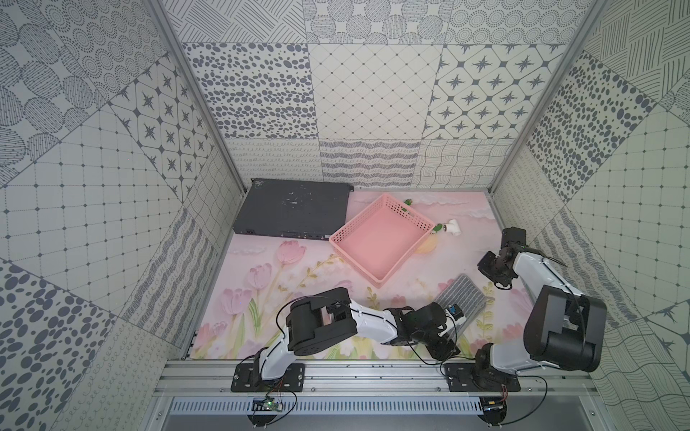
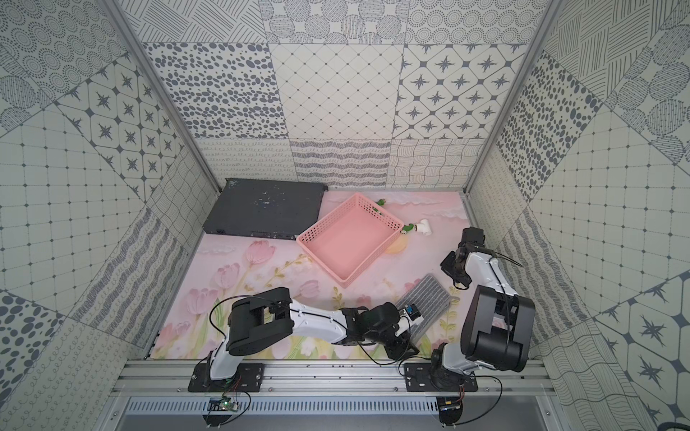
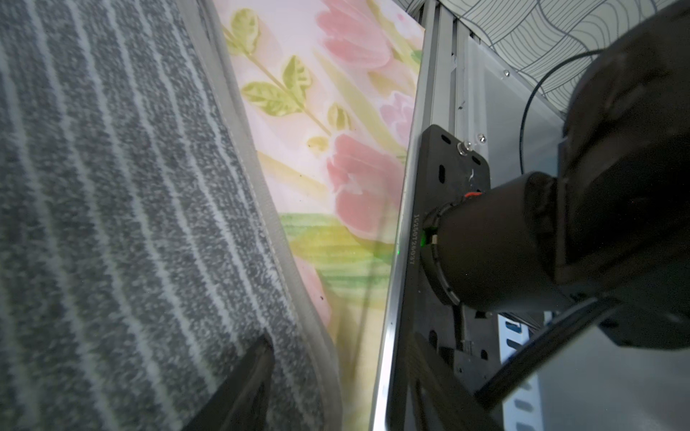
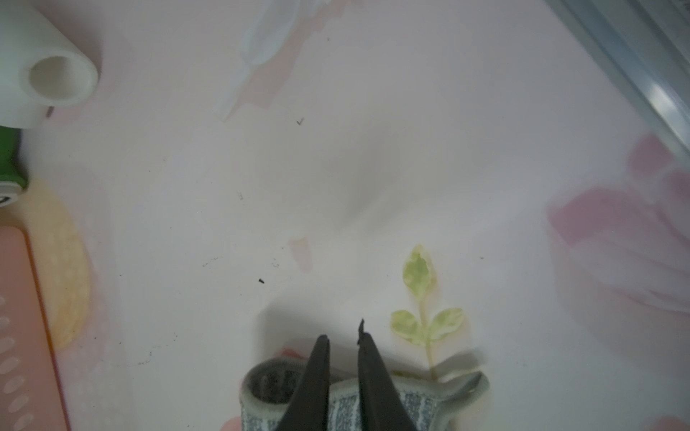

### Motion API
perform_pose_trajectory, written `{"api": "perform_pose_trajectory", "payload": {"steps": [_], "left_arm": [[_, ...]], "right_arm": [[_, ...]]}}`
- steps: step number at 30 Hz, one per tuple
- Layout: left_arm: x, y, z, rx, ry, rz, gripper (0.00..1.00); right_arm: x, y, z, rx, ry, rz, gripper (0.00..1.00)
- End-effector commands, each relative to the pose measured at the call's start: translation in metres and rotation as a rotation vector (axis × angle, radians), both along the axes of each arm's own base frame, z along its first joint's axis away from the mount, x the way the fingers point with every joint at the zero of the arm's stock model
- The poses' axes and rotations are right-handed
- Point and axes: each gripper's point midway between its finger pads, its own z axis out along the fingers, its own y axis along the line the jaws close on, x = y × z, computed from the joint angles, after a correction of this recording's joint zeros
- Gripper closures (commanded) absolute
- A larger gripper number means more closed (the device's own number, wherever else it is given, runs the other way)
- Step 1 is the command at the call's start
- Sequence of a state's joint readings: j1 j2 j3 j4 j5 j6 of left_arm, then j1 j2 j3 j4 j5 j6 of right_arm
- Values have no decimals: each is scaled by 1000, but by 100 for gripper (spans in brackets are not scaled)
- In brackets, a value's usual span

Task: Fold the square dishcloth
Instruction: Fold the cleaning item at the center of the board.

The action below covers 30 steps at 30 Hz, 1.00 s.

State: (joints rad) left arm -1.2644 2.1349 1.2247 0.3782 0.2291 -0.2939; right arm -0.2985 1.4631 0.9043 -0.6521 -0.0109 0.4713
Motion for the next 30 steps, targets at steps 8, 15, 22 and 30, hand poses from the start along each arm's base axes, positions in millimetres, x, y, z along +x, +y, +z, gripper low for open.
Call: {"api": "perform_pose_trajectory", "payload": {"steps": [8, 15, 22, 30], "left_arm": [[-6, 7, 70, -118, 17, 23, 41], [6, 19, 52, -47, 95, 142, 57], [14, 28, 10, 40, 236, 226, 73], [32, 47, -19, 119, 306, 324, 78]], "right_arm": [[11, 32, 26, -32, -73, 119, 77], [4, 59, 38, -40, -80, 194, 77], [-15, 74, 31, -30, -30, 230, 80], [-32, 81, 4, 20, 59, 223, 82]]}}
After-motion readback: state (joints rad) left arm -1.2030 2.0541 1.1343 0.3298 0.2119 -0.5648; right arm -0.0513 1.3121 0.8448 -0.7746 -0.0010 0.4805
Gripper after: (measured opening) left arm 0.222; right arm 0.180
